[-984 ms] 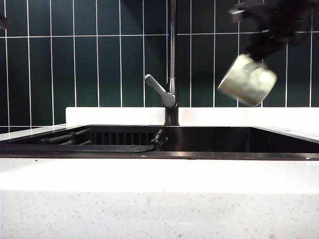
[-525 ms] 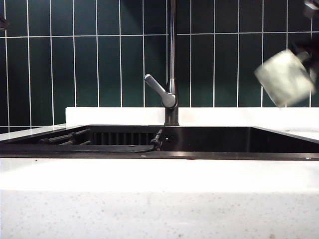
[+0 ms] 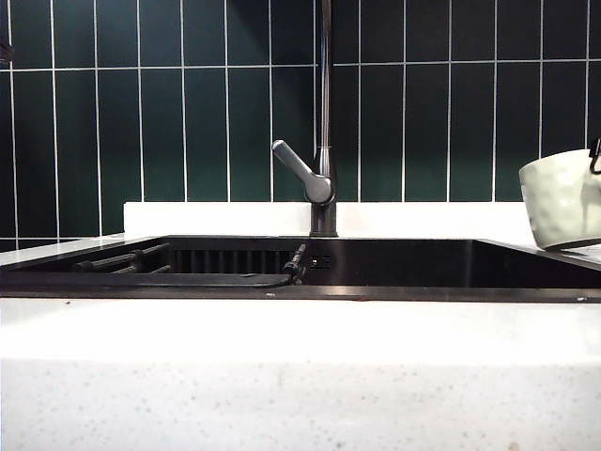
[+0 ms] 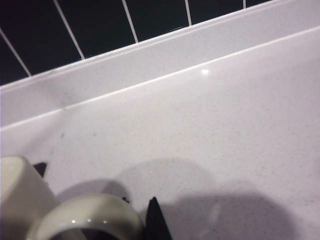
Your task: Pick up the mug next to the sink, go to the faucet to get some water, pour the water into the sink, and finally put the mug back to its place.
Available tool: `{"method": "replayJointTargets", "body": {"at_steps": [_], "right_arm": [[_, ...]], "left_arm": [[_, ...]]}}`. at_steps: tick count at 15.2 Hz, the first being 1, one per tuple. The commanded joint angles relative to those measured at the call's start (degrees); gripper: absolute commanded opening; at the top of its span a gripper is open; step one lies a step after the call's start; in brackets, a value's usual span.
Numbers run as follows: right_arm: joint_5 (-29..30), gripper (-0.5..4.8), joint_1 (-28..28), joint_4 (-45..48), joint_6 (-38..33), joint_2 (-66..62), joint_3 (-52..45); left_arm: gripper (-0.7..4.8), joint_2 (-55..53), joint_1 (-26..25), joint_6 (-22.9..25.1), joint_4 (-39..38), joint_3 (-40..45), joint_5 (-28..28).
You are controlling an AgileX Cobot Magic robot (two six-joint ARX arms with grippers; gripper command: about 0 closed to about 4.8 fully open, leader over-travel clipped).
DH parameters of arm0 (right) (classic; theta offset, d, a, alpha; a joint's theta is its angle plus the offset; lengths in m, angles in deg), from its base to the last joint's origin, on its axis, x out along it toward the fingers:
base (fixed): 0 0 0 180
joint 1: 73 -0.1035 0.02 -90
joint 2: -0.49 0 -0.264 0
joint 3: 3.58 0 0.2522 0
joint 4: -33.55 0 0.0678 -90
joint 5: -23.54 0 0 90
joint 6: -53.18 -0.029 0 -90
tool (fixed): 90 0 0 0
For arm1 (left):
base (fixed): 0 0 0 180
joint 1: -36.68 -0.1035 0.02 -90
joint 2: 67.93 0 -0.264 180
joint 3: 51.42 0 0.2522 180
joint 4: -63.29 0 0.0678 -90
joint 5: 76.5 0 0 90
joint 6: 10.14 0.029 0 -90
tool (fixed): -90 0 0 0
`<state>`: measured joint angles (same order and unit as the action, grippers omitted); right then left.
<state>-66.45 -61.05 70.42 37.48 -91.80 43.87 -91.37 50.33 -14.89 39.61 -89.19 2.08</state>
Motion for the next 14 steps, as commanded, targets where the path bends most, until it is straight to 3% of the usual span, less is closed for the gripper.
{"method": "replayJointTargets", "body": {"at_steps": [1,2,3,6,11,14], "right_arm": [[-0.09,0.08,0.09,4.76,-2.29,-1.25,0.28],[-0.07,0.88,0.15,3.78,-2.29,-1.16,0.28],[-0.02,1.27,0.15,1.95,-2.27,-0.70,0.28],[0.13,1.59,0.15,-2.80,-2.23,1.66,0.02],[0.09,1.57,0.15,-16.55,1.38,11.69,-0.02],[0.15,1.15,0.02,-24.79,1.40,22.47,-1.18]], "left_arm": [[-0.06,-0.04,0.04,0.00,0.48,-0.02,-0.17],[-0.06,-0.04,0.04,0.00,0.33,-0.02,-0.20],[-0.06,-0.04,0.04,0.02,0.02,-0.02,-0.20],[-0.06,-0.04,0.04,0.02,-0.61,-0.02,-0.26],[-0.06,0.42,0.04,-0.24,-1.38,-0.04,-0.39],[-0.06,6.23,0.04,-2.73,-6.36,-0.07,-0.81]]}}
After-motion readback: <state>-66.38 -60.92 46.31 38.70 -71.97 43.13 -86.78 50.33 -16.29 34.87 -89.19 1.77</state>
